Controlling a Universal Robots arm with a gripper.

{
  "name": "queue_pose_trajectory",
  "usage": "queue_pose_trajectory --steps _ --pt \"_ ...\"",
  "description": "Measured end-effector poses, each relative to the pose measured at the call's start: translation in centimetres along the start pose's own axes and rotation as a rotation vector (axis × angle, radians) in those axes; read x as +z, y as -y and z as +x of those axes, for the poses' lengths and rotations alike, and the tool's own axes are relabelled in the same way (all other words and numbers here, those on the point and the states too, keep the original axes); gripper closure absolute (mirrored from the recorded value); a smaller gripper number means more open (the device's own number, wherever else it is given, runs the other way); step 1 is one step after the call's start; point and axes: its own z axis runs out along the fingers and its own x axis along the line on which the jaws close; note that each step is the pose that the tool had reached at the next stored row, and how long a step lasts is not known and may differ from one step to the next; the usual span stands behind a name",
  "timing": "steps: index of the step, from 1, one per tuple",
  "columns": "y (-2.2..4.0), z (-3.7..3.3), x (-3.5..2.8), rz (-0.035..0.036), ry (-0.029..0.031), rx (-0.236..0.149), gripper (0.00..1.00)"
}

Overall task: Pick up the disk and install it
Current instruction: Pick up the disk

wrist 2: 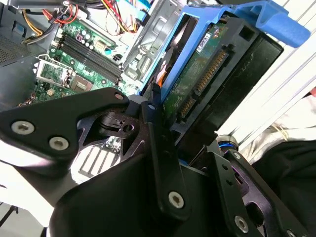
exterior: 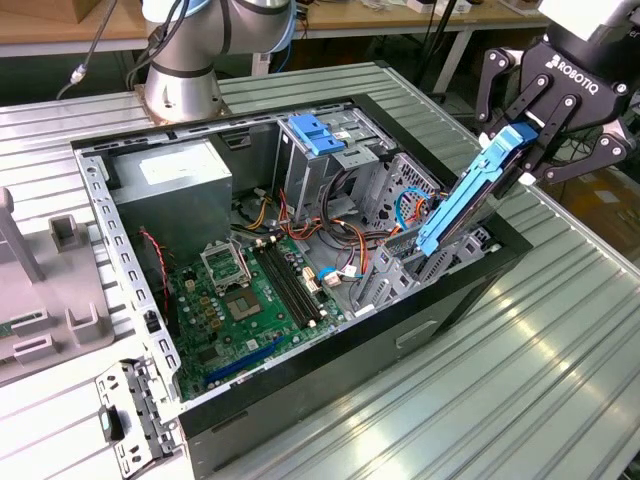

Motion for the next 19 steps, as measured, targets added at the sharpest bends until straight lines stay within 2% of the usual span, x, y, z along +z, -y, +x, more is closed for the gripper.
queue_pose_trajectory --steps 4,6,9,12,15,19 --pt "0.70 0.03 0.00 -0.0007 0.0001 0.000 0.64" --pt "1.48 0.06 0.03 -0.0016 0.0003 0.002 0.64" --pt "1.55 0.07 0.15 0.0008 0.0012 0.045 0.64" --pt "2.04 0.10 0.20 0.0011 0.0013 0.051 0.64" --pt "2.83 0.13 0.20 0.0006 0.0014 0.051 0.64" --pt "3.44 0.15 0.19 0.0002 0.0013 0.051 0.64"
